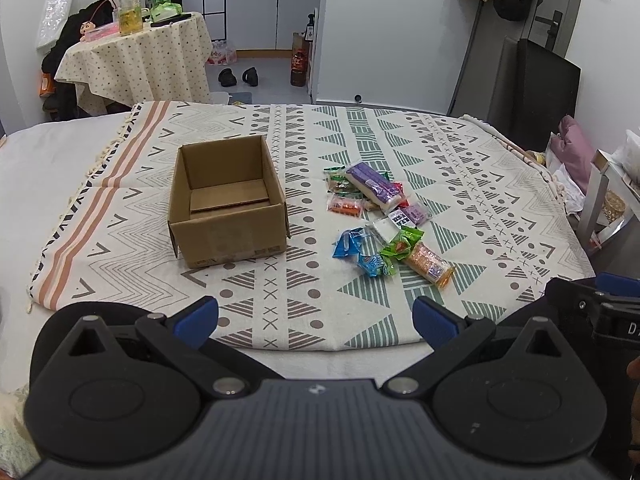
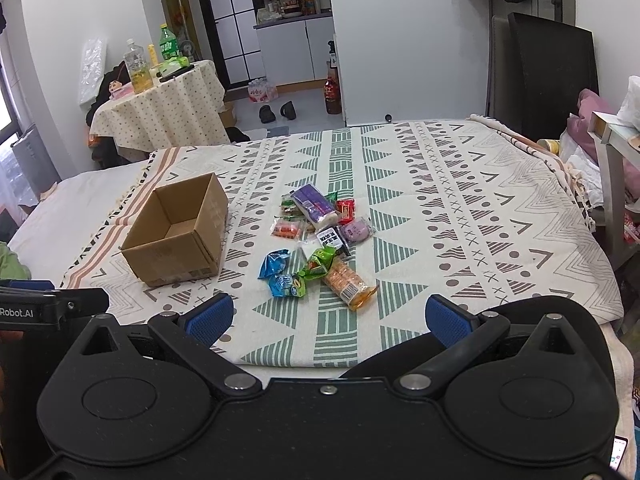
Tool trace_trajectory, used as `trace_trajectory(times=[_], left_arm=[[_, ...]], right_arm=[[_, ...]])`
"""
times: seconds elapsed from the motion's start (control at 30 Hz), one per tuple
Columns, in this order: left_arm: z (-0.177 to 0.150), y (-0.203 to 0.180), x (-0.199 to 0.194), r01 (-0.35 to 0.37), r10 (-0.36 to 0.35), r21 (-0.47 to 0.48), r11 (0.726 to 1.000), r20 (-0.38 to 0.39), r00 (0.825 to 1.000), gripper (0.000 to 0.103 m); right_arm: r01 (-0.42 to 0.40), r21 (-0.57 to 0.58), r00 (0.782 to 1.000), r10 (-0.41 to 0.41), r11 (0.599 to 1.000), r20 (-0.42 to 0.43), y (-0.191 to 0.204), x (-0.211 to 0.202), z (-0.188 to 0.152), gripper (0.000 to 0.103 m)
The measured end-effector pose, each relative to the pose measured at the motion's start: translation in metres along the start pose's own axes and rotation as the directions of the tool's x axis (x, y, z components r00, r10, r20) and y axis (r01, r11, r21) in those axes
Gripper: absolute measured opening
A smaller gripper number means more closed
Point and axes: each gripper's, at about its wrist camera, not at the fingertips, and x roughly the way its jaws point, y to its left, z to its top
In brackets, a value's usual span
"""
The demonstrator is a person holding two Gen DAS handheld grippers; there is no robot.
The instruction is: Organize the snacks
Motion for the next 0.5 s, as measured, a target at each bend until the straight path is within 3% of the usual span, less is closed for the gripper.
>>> trace_trajectory(times=[0.5], left_arm=[[0.0002,0.0010,-0.0018,0.004,-0.004,-0.001,1.000,0.006,1.000,0.103]], right_arm=[[0.002,-0.002,1.000,-0.002,1.000,0.003,0.0001,-0.0005,0.0000,0.103]])
